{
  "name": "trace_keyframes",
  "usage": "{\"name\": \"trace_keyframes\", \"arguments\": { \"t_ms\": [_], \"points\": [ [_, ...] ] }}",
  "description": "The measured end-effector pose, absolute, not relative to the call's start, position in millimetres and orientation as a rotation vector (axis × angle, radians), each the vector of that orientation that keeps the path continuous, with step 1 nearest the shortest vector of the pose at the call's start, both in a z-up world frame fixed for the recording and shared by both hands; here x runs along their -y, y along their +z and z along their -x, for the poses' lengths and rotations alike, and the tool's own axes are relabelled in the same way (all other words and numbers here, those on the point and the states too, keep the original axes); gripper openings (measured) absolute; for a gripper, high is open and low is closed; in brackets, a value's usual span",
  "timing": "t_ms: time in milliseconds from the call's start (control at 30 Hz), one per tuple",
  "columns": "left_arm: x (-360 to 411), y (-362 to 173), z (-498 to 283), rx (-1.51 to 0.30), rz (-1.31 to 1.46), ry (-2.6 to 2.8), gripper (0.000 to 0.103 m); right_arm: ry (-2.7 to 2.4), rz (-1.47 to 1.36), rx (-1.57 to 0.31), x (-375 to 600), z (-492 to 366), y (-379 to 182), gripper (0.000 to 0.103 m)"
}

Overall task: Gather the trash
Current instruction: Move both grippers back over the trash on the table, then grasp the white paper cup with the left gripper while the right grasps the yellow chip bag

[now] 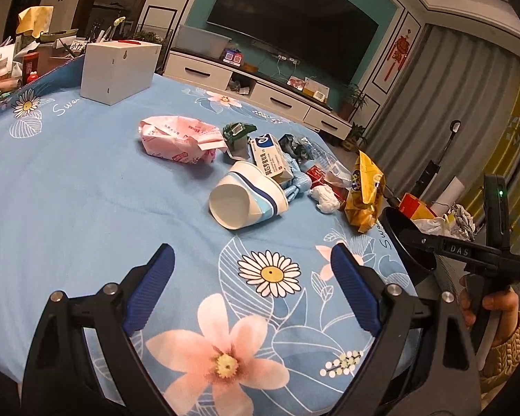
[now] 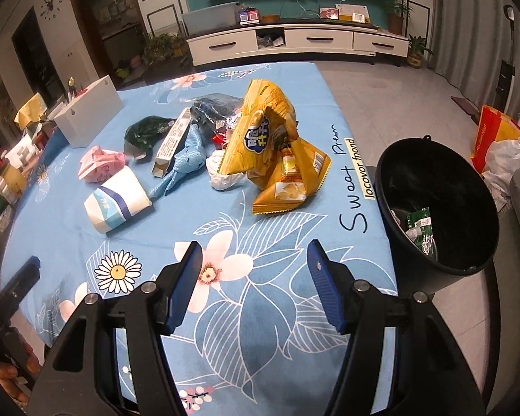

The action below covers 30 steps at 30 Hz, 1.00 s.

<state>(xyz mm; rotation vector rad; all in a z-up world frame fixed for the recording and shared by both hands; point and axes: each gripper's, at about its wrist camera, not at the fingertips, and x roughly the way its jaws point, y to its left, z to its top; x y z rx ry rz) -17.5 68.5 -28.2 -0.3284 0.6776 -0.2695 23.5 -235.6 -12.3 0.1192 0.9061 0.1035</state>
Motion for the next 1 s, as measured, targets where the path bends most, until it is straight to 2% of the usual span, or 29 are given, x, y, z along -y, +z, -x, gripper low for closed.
{"name": "trace_keyframes", "arguments": {
  "t_ms": [700, 1000],
  "points": [
    [-67, -39, -26, -0.713, 0.332, -0.262, 0.091, 0.117, -0.111, -0.881, 245, -60, -22, 0.062],
    [-62, -45, -69, -0.741, 0.358, -0.292, 0.091, 0.148, -0.045, -0.848, 248, -82, -29, 0.062]
  ]
}}
